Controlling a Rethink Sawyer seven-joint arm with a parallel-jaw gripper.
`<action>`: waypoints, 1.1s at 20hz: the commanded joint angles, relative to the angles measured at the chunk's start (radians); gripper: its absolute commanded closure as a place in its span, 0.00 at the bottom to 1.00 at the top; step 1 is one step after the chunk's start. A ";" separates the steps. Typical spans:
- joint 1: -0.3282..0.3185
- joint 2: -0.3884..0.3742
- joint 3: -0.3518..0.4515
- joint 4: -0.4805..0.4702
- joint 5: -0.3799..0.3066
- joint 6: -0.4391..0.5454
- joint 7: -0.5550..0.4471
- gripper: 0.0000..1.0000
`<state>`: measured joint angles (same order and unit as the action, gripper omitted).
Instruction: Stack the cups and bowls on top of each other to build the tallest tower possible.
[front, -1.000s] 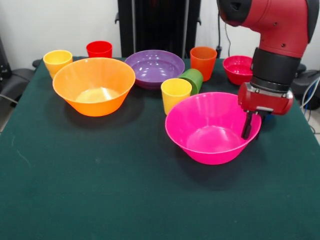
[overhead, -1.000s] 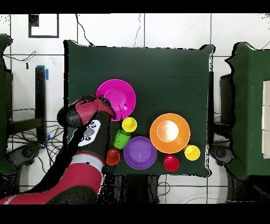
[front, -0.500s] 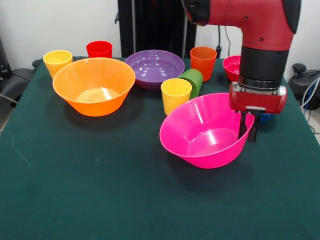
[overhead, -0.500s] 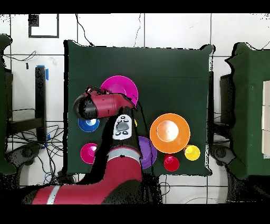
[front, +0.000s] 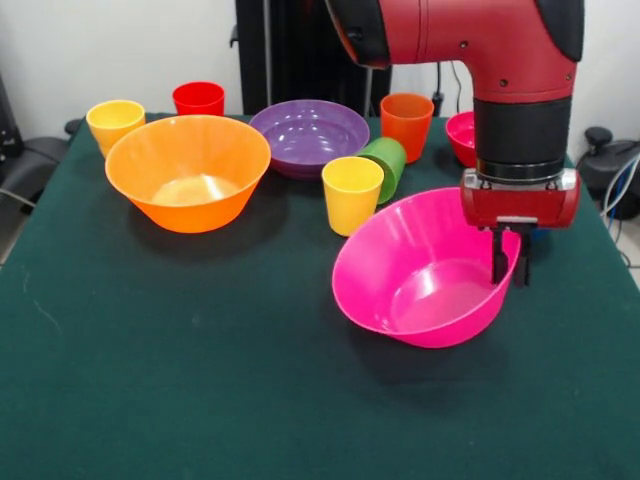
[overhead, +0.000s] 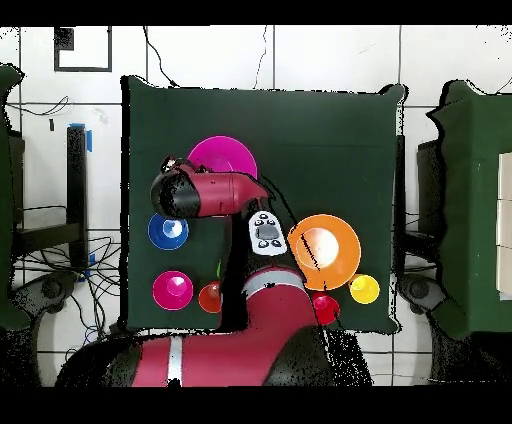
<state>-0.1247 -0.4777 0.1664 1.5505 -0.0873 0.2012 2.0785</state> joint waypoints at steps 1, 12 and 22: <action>-0.032 0.052 0.250 0.078 -0.070 -0.063 -0.011 1.00; -0.147 0.096 0.405 0.108 -0.126 -0.088 -0.045 1.00; -0.277 0.170 0.580 0.128 -0.211 -0.066 -0.092 1.00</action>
<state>-0.3602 -0.4369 0.5632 1.5941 -0.1977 0.1439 2.0783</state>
